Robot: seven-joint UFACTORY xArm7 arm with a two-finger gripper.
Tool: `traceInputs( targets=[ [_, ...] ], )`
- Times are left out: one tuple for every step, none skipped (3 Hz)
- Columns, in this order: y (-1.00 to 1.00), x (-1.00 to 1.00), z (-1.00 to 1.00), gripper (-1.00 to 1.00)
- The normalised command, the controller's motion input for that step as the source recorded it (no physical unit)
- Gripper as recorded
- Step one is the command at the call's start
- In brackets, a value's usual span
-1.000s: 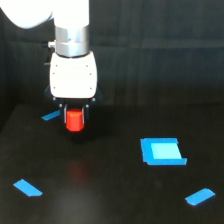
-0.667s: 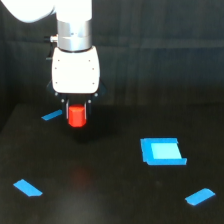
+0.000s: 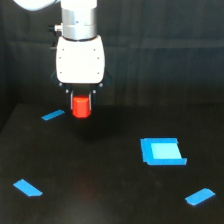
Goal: Pick up the red object from the table
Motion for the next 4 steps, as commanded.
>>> traceInputs(
  targets=[
    [0.01, 0.15, 0.8, -0.94],
    [0.05, 0.02, 0.42, -0.93],
    [0.01, 0.04, 0.02, -0.99],
    [0.0, -0.09, 0.11, -0.94]
  ],
)
